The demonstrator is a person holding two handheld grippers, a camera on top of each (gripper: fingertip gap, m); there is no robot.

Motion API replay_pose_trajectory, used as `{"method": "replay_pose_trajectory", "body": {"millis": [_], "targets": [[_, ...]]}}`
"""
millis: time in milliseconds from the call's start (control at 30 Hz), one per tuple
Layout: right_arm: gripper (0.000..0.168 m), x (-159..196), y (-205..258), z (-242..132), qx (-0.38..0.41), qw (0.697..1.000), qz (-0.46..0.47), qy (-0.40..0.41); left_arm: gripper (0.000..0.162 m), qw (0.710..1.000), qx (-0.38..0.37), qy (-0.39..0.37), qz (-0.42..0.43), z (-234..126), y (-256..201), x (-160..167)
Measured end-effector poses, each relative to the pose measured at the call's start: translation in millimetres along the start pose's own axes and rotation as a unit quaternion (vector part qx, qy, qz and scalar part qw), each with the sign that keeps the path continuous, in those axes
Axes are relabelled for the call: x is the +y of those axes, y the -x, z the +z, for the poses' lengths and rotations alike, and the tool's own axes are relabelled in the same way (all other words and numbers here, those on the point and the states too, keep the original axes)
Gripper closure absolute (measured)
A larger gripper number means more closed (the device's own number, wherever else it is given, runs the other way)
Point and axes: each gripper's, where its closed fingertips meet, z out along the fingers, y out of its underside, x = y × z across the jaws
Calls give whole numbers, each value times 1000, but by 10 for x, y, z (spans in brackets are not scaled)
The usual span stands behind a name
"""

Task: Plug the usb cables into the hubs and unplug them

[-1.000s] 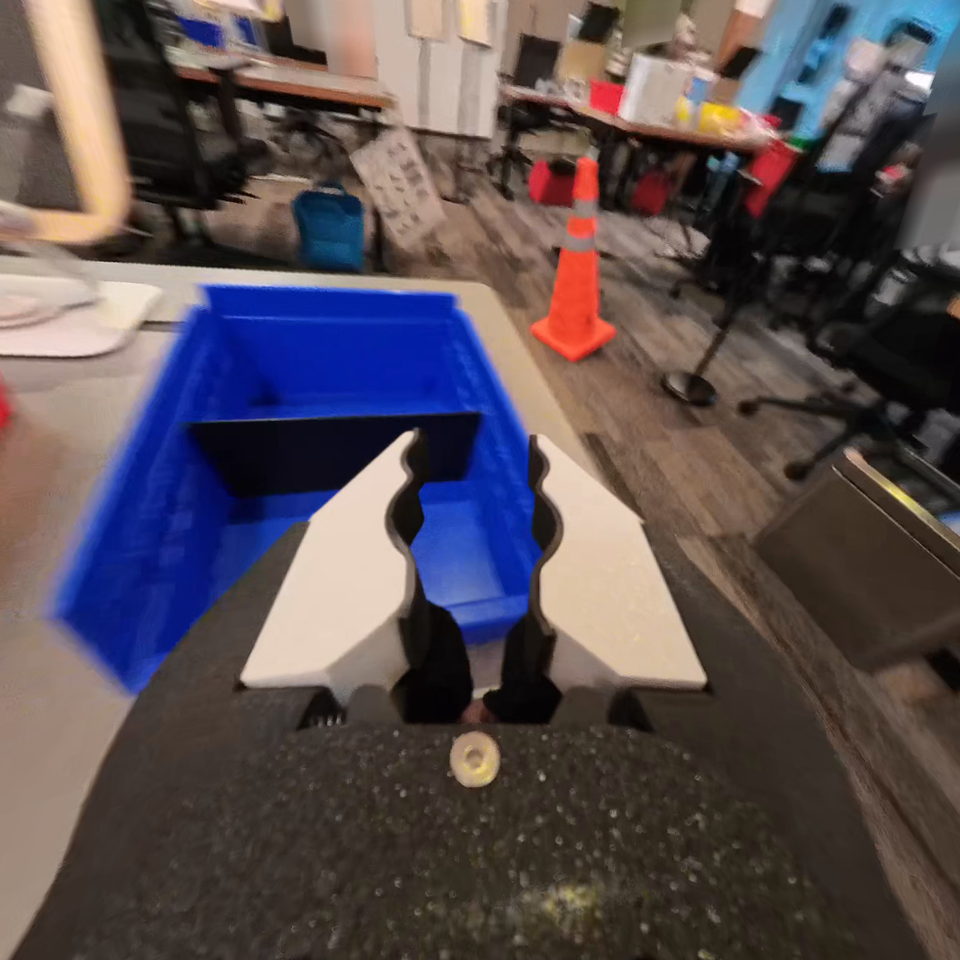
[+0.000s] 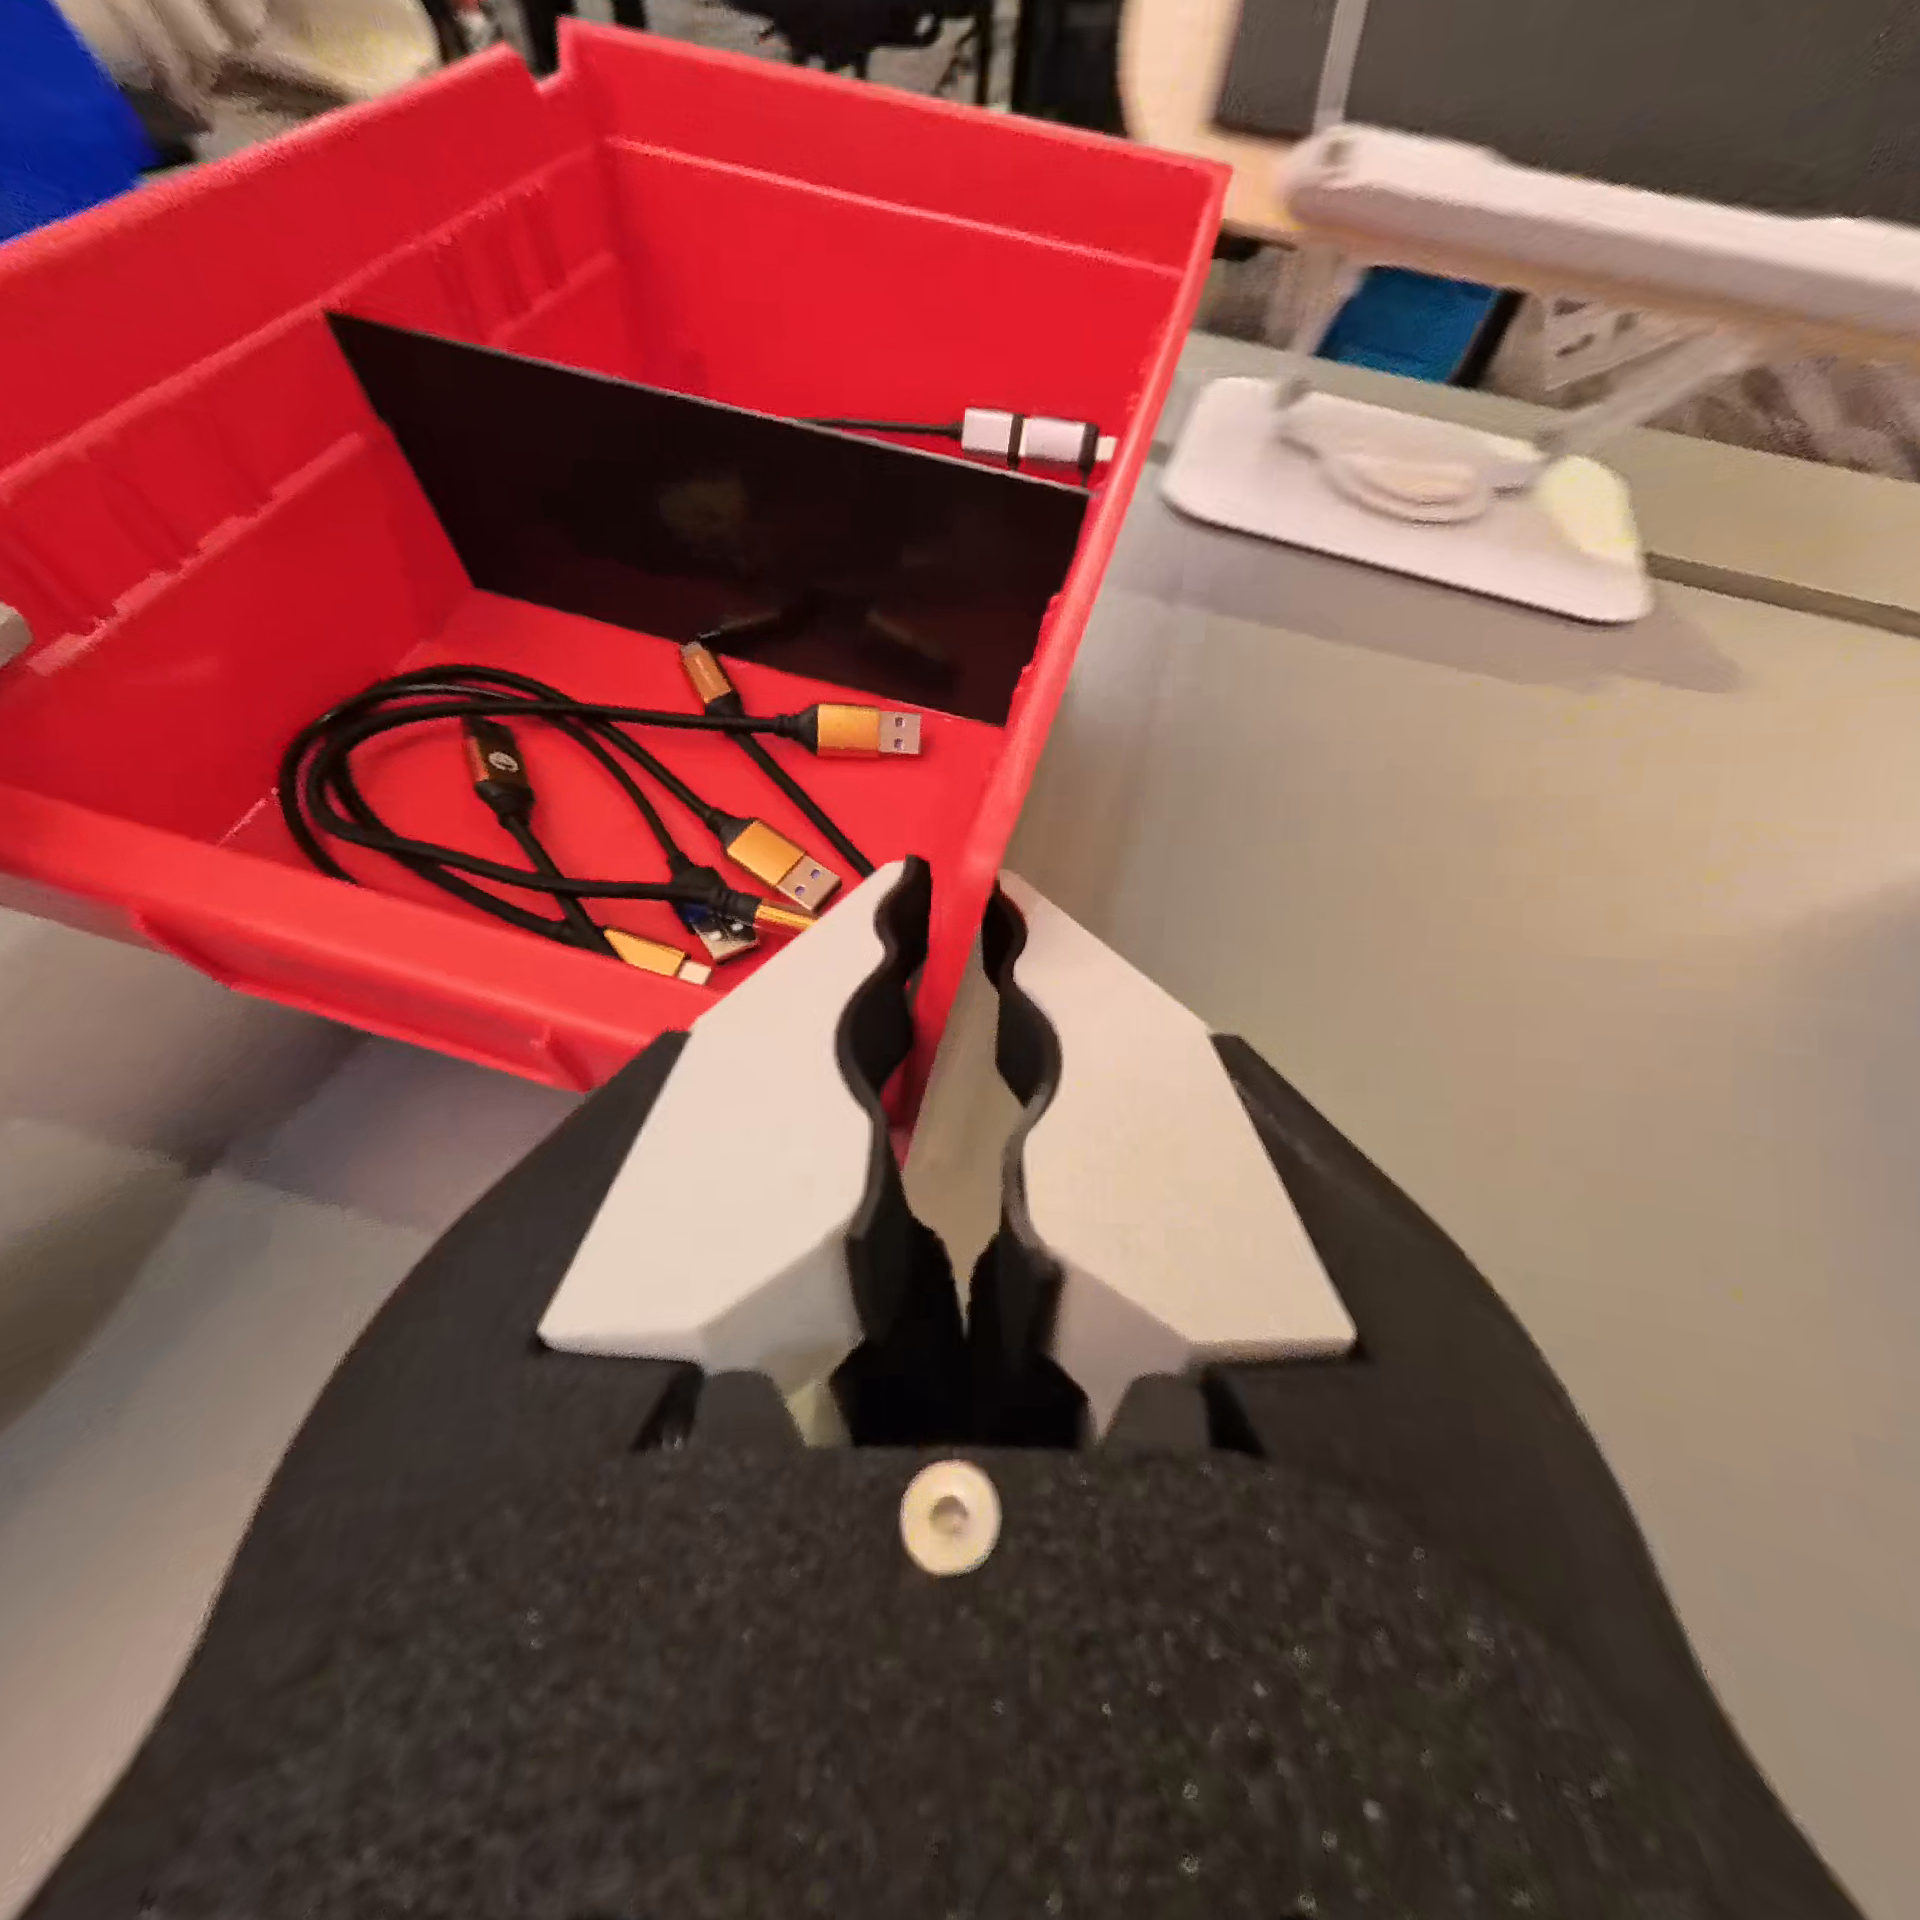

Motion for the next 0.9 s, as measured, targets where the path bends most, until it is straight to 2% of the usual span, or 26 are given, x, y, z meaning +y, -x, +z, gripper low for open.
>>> {"method": "replay_pose_trajectory", "body": {"millis": [100,167,267,300,400,500,600,700,733,800,900], "targets": [[161,49,396,216,-12,999,-20,22,160,1000,-15,9,-4,1,454,137],[159,138,546,302,-26,999,8,37,160,1000,-17,22,-11,77,618,268],[157,129,614,249,-56,997,33,29,158,996,1,-1,-86,100,679,267],[155,125,626,194,-79,996,32,28,157,995,3,-8,-104,72,683,233],[146,93,551,-110,-156,987,2,20,140,991,-1,-59,-119,-153,637,-5],[143,87,273,-549,-241,970,-25,12,136,986,-43,-118,-106,-513,591,-238],[138,106,-455,-914,-237,971,-33,-14,136,987,-83,-122,-65,-779,416,-225],[136,206,-1531,-1225,-164,985,26,-48,135,996,-43,-77,-12,-825,-45,100],[132,295,-1921,-1338,-134,988,51,-64,137,998,-30,-54,-12,-800,-179,237],[137,508,-2726,-1539,-51,992,74,-90,138,998,15,-3,-55,-711,-424,411],[138,701,-3808,-1717,84,986,120,-78,137,995,60,0,-78,-557,-599,403]]}}
